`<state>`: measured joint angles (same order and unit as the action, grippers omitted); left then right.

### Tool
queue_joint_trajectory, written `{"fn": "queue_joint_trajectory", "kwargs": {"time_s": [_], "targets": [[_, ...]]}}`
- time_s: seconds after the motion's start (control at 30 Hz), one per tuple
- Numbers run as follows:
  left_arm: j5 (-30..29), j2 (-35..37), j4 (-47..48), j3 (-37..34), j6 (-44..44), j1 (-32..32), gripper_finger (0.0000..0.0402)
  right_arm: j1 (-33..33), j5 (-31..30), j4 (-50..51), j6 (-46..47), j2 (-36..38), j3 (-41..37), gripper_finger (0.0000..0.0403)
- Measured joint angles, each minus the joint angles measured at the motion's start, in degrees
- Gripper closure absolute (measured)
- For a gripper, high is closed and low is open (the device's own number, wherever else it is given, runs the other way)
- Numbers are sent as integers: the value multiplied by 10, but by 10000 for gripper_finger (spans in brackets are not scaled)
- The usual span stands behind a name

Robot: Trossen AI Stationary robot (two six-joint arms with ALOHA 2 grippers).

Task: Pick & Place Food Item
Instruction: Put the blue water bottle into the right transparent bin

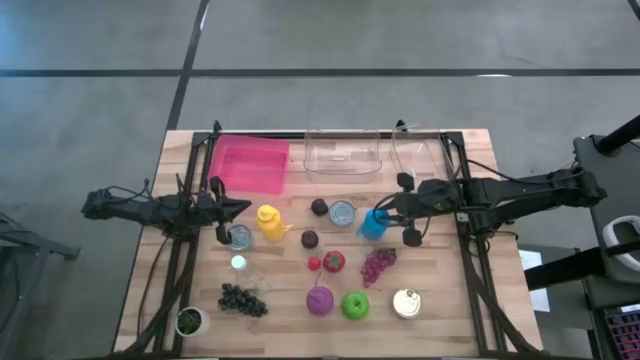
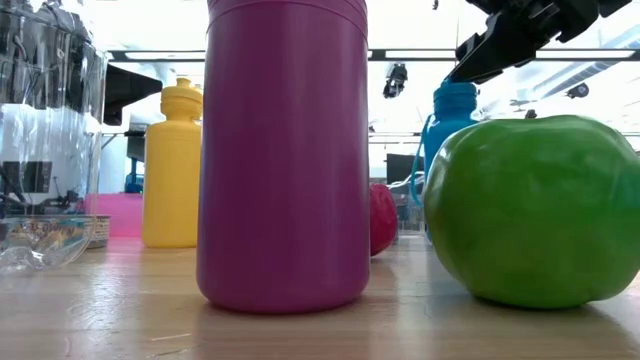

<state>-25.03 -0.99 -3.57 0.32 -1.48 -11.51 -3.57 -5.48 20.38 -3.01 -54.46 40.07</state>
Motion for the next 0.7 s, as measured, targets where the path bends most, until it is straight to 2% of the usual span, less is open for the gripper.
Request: {"fn": "queue_joint_trajectory", "kwargs": {"time_s": [0.2,0.47,0.7], "targets": [[0,0,0,0,0,0,390,0,0,1,-2,0,0,335],[0,0,0,0,0,0,389,0,-1,2,-2,0,0,322],[0,0,0,0,0,0,389,0,-1,2,-4,0,0,342]]}}
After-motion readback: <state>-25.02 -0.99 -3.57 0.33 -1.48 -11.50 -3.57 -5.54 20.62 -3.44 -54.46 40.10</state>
